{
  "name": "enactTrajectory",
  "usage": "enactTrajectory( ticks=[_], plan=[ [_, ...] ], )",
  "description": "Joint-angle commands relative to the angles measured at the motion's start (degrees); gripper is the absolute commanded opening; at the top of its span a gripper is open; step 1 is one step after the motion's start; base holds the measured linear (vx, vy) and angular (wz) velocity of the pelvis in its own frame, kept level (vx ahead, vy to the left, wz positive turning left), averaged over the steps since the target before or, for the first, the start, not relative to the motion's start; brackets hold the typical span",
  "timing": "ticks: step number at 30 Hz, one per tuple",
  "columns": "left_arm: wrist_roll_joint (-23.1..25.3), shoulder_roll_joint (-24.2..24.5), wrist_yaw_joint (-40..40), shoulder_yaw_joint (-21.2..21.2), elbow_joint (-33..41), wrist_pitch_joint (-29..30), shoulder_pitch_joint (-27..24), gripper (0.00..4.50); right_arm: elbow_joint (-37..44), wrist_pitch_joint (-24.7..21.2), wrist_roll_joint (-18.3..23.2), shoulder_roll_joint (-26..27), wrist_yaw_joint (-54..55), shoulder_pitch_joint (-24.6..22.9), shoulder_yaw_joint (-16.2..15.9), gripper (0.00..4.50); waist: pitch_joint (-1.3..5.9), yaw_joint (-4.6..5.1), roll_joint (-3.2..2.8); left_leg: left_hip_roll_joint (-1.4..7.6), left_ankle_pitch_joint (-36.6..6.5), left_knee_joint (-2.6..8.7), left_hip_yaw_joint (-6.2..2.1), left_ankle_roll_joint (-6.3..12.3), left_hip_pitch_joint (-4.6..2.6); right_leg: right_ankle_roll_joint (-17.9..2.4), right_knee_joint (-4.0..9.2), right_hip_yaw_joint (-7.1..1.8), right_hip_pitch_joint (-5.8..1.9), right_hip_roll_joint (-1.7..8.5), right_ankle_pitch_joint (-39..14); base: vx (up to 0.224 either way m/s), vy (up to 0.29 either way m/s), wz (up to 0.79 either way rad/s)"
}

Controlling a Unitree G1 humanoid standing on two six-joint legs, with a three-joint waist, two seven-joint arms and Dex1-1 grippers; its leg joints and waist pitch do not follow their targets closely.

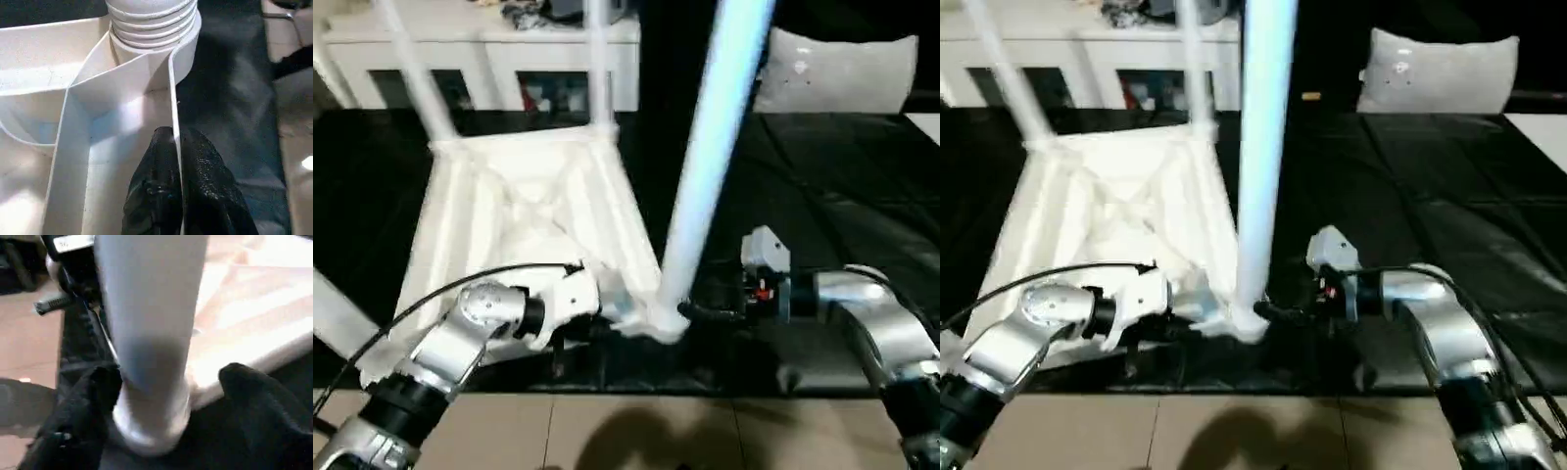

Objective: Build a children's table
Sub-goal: Rotate leg to tighten

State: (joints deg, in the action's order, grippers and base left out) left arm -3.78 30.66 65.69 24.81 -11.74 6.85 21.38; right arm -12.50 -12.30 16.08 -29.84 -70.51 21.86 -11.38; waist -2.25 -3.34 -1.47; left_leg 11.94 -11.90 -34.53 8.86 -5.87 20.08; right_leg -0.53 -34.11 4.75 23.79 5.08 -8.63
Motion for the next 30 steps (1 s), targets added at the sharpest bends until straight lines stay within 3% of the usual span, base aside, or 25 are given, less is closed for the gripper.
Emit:
enactTrajectory(
  ticks=[1,5,14,21,24,27,28,30],
  plan=[
    [0.7,-0.4,3.1,3.2,-0.1,-2.6,1.0,0.0,-0.9,-0.2,0.8,0.1,-1.8,1.0,-0.7,3.26,3.46,0.04,0.57,0.69,-10.0,4.09,0.76,4.62,0.33,-11.6,3.68,-2.21,-3.36,2.06,-16.7,0.0,0.0,0.0],
    [2.1,-1.1,4.5,4.2,-2.6,-6.0,2.0,0.0,-0.8,-2.6,2.2,0.1,-6.5,1.6,-2.5,2.93,3.39,-0.36,0.68,0.68,-10.6,4.21,0.79,4.31,0.4,-11.4,3.76,-2.16,-3.56,2.19,-17.4,0.0,0.0,0.0],
    [2.9,-2.4,5.4,4.5,-6.5,-9.2,3.2,0.0,-3.0,-3.5,2.2,0.2,-9.6,2.4,-3.3,2.26,3.39,-0.78,0.72,0.67,-11.2,4.25,0.82,3.27,0.24,-10.1,4.04,-2.19,-3.46,2.37,-20.5,0.0,0.0,0.0],
    [1.7,-3.7,5.1,2.9,-6.5,-6.7,3.1,0.0,0.0,-7.2,4.2,0.4,-9.0,0.8,-2.7,2.06,3.42,-1.28,0.72,0.74,-10.4,4.26,0.87,3.24,0.23,-10.3,3.91,-2.23,-3.55,2.29,-19.2,0.0,0.0,0.0],
    [0.5,-5.5,2.4,1.2,-5.6,-2.2,3.7,0.0,2.7,-10.9,2.6,2.3,-0.9,-0.8,-2.1,2.06,3.37,-1.24,0.74,0.72,-10.0,4.38,0.81,3.01,0.36,-9.9,3.86,-2.25,-3.61,2.3,-19.4,0.0,0.0,0.0],
    [0.2,-8.1,-1.3,-0.2,-5.8,1.8,5.1,0.0,3.4,-11.5,-0.9,5.4,8.0,-1.7,-1.5,2.05,2.97,-0.8,0.73,0.33,-12.8,4.48,0.83,1.79,0.1,-7.4,4.76,-2.0,-3.26,2.3,-26.5,0.0,0.0,0.0],
    [0.2,-8.1,-1.3,-0.2,-5.8,1.8,5.1,0.0,3.4,-11.5,-0.9,5.4,8.0,-1.7,-1.5,2.05,2.84,-0.49,0.85,-0.01,-14.1,4.38,0.78,1.38,0.05,-5.7,5.31,-1.7,-3.14,2.28,-30.7,0.0,0.0,0.0],
    [1.2,-11.5,-6.0,-1.4,-7.6,4.2,7.2,0.0,2.4,-14.9,-4.2,10.8,20.8,-0.7,0.9,2.02,2.63,0.19,0.9,-0.21,-15.3,4.36,0.62,1.25,0.07,-3.2,6.05,-1.42,-2.95,2.28,-35.1,0.0,0.0,0.0]
  ],
)
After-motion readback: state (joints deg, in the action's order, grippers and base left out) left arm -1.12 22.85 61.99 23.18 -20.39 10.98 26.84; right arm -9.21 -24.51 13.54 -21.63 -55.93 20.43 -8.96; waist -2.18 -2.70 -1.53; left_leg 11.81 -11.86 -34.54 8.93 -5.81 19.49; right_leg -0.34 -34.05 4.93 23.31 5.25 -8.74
